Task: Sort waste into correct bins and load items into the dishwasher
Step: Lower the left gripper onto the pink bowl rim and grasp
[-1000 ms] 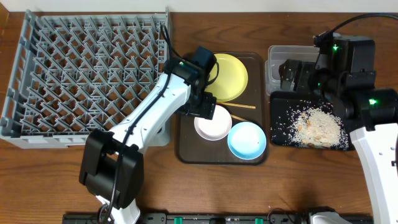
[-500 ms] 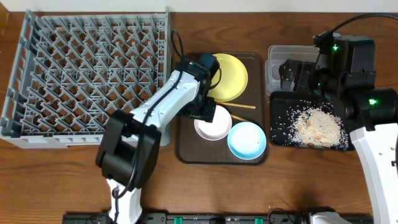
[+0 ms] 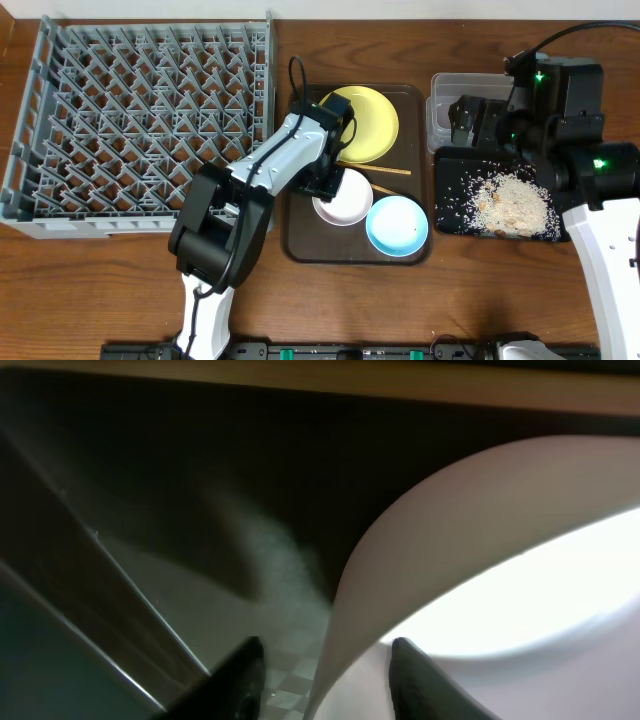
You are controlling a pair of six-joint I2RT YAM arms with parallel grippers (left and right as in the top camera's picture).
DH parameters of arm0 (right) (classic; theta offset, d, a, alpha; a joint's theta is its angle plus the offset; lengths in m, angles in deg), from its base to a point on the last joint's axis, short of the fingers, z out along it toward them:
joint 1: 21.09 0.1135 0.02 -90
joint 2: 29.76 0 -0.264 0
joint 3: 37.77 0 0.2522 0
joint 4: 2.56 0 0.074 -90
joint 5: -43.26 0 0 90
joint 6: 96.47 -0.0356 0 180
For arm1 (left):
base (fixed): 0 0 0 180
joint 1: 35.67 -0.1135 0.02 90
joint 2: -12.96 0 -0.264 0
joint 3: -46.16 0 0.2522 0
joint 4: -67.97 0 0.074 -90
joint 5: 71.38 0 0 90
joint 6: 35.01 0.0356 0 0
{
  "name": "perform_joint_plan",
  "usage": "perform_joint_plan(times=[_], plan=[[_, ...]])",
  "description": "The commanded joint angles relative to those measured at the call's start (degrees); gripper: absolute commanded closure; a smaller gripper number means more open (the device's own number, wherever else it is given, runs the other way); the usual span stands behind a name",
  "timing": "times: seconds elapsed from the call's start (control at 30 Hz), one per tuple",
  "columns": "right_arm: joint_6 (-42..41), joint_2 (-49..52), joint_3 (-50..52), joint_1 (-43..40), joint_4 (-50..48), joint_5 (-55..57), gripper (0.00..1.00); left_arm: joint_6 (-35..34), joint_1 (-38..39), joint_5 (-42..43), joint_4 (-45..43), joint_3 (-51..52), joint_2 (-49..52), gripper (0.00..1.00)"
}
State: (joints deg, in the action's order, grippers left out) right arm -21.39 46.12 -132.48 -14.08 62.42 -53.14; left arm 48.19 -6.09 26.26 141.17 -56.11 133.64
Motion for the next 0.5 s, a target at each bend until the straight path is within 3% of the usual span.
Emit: perform_joint_plan(times=[0.0, 0.07, 0.47], plan=[[-0.7, 0.3, -0.7, -0.6, 0.0, 0.6, 0.01, 0.7, 0.0, -0.4, 0.0, 0.3, 0.7, 0.77], [-0.7, 0.3, -0.7, -0.6, 0.0, 0.6, 0.01, 0.5, 0.0, -0.4, 0.0, 0.3, 0.6, 0.92], [-0.7, 0.3, -0.7, -0.6, 0.0, 1.1, 0.01, -1.8, 0.0, -0.4, 5.3, -4.3, -4.6, 0.93]])
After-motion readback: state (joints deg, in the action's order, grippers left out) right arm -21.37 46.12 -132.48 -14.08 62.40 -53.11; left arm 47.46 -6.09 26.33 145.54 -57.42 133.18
